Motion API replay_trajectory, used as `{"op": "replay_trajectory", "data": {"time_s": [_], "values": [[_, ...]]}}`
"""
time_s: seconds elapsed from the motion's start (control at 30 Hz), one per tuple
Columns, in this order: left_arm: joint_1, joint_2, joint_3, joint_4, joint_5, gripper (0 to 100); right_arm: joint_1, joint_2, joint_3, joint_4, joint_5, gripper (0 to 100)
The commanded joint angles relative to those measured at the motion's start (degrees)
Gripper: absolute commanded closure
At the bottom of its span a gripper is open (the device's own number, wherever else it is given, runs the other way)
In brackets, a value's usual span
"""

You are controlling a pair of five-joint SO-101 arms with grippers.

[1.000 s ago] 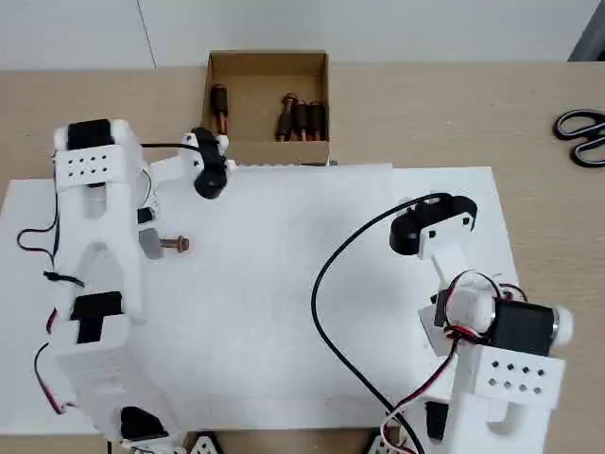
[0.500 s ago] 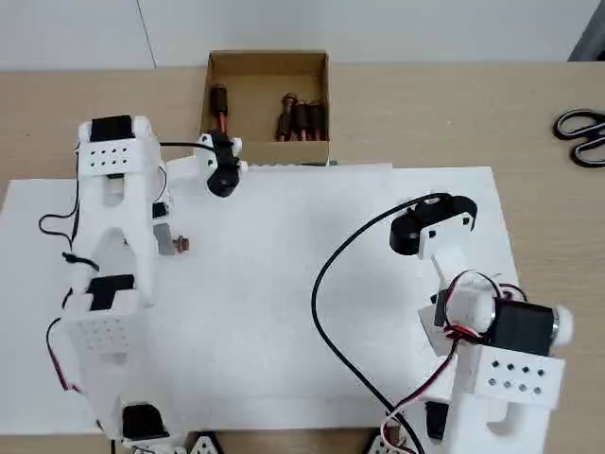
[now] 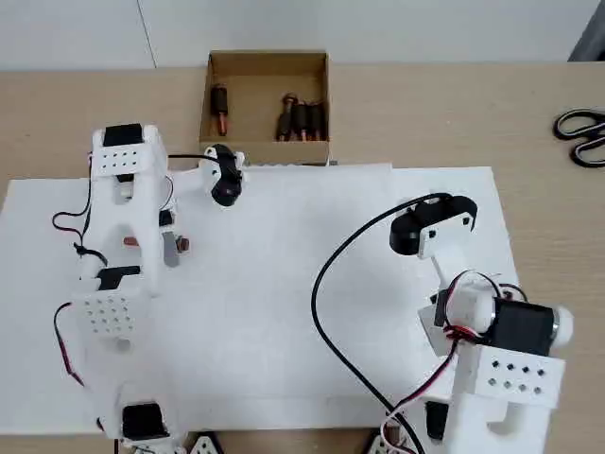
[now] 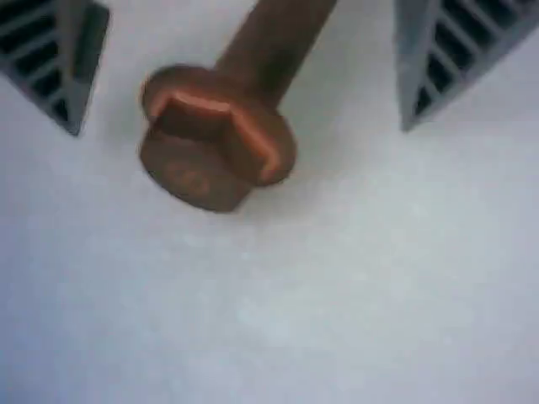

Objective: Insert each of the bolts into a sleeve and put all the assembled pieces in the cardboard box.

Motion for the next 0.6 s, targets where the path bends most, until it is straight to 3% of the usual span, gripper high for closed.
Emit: {"op": "replay_trajectory", "data": {"time_s": [0.0, 0.43, 0.57], "values": [[0.09, 0.09, -2.24, -0.7, -7.12, 78, 0.22, -0.84, -0.18, 0.31, 0.53, 99.5], [0.18, 1.23, -2.24, -0.35, -7.03, 99, 0.22, -0.84, -0.18, 0.31, 0.53, 99.5], [0.18, 0.7, -2.24, 0.7, -6.95, 99, 0.22, -0.84, -0.18, 0.31, 0.53, 99.5]]}}
